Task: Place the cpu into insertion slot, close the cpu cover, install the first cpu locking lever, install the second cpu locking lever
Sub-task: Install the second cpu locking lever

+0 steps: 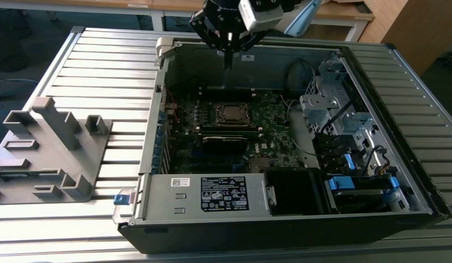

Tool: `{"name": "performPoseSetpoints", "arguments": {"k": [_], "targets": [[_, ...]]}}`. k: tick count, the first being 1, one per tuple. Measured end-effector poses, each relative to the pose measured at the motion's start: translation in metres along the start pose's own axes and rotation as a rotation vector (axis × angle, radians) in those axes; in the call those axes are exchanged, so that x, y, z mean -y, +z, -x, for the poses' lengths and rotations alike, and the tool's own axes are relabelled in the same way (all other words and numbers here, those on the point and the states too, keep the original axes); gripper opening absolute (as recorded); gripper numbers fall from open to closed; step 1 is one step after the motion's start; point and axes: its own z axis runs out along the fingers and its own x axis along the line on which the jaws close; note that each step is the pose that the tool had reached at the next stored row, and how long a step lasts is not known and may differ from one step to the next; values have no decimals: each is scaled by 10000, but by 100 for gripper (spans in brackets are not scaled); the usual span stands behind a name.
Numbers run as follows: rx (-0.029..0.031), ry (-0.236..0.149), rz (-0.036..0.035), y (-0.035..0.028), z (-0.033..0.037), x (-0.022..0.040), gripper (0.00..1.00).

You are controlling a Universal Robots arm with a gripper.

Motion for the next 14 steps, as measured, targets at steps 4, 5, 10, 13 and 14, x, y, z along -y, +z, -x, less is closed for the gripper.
{"name": "performPoseSetpoints", "arguments": {"k": [4,5,10,13,14], "targets": [[-35,12,295,16,-1,1,10],[-37,13,306,28,-1,2,10],[-43,12,305,109,-3,6,10],[-44,11,304,137,-4,7,10],[-44,11,304,137,-4,8,10]]}}
